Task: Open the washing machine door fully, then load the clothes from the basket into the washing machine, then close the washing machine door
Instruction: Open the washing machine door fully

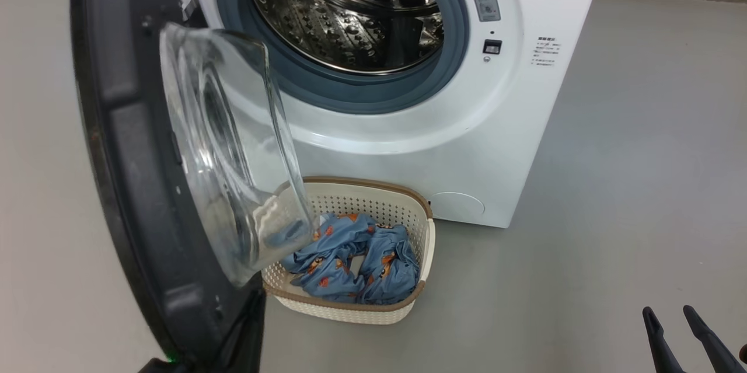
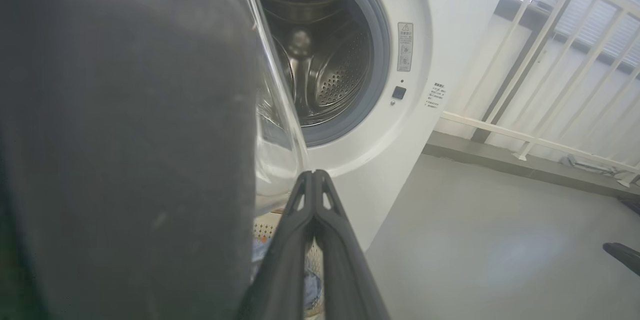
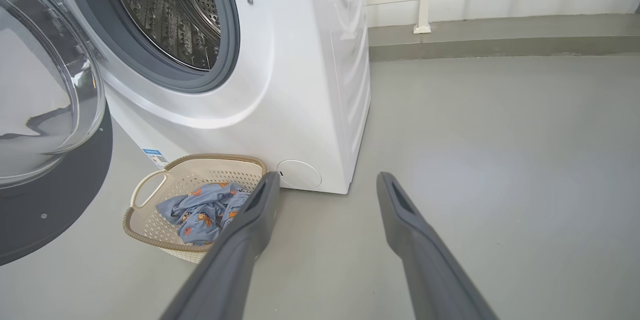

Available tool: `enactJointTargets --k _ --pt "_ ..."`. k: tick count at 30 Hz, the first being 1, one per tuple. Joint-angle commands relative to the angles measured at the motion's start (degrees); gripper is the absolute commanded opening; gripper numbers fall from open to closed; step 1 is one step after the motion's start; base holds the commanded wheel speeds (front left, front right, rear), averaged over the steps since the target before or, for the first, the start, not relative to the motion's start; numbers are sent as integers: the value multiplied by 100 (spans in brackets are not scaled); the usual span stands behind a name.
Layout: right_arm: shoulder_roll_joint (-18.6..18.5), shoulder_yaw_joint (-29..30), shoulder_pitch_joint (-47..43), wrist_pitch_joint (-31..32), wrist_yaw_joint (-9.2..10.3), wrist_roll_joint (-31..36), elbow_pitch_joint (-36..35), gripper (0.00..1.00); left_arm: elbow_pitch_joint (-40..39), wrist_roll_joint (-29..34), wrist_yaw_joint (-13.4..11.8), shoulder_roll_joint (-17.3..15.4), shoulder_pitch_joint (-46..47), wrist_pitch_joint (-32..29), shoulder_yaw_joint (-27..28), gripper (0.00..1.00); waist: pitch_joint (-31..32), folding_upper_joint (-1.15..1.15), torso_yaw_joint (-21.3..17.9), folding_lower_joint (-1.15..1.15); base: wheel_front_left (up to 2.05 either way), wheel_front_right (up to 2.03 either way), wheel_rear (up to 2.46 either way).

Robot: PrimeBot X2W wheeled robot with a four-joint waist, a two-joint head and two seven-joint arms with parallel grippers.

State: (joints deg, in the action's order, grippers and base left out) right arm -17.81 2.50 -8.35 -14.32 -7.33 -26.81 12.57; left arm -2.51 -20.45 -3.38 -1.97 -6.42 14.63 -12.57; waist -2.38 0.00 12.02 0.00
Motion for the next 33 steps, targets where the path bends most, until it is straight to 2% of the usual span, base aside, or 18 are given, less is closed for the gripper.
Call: enactJointTargets --k 1,10,16,33 --pt "-159 -119 19 -68 -16 12 -146 100 -173 63 -101 -91 73 37 325 0 -5 0 36 0 0 0 0" --pt "-120 -79 -43 -68 -16 8 -172 100 -324 176 -314 -91 -83 37 769 0 17 0 235 0 0 0 0" --pt "-103 -95 -9 -68 -16 24 -199 100 -327 294 -360 -91 -119 37 1183 0 -16 0 301 0 0 0 0" --pt "-121 -73 105 -68 -16 9 -284 100 560 401 -229 -435 630 37 2645 0 -317 0 377 0 0 0 0"
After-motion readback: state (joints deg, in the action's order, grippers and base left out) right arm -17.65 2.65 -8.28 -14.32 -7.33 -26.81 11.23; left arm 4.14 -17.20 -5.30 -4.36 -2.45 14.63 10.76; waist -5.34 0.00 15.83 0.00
